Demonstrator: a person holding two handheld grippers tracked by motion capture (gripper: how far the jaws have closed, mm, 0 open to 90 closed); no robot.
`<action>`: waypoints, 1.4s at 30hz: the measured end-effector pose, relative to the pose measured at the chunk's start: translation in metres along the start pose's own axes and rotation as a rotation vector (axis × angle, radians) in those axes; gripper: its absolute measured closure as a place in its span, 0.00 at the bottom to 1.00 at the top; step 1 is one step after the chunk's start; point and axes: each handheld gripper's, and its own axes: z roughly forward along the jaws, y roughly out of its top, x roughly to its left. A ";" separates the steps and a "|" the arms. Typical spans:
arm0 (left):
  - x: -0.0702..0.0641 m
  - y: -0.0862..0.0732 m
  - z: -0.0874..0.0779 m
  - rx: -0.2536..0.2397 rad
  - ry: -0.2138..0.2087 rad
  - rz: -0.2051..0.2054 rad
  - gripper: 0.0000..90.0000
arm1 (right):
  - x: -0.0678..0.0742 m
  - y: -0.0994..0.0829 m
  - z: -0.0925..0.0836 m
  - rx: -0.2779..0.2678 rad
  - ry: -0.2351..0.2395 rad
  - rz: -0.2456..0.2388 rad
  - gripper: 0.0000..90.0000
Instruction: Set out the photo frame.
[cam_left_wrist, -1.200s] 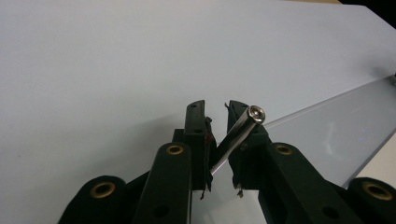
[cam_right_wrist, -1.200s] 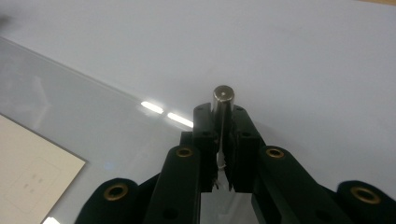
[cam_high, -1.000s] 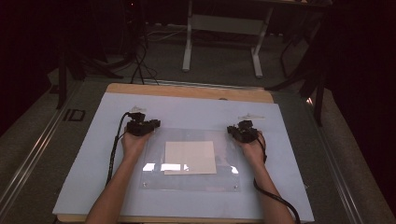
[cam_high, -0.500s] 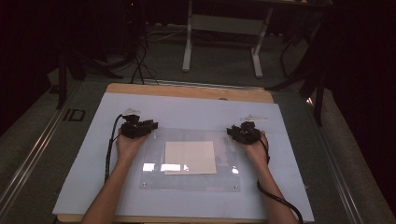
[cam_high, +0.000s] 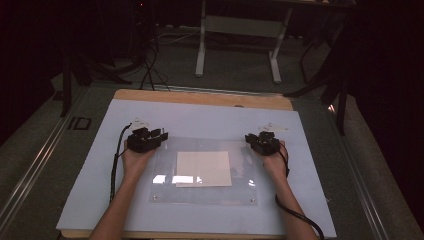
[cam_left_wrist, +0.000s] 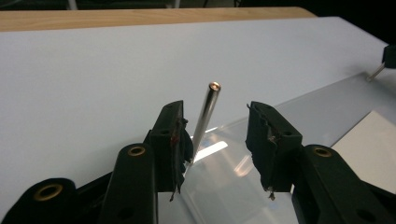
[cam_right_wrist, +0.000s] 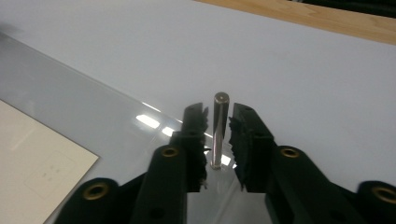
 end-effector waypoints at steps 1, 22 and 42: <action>-0.002 -0.001 0.000 0.002 0.014 0.012 0.65 | 0.000 -0.001 0.000 -0.005 -0.005 -0.006 0.93; 0.000 0.000 -0.002 -0.057 0.036 0.059 0.82 | 0.001 0.000 -0.003 -0.080 -0.009 0.002 0.92; 0.000 0.000 0.014 -0.058 0.036 0.062 0.87 | 0.003 0.000 -0.002 -0.081 -0.016 -0.001 0.94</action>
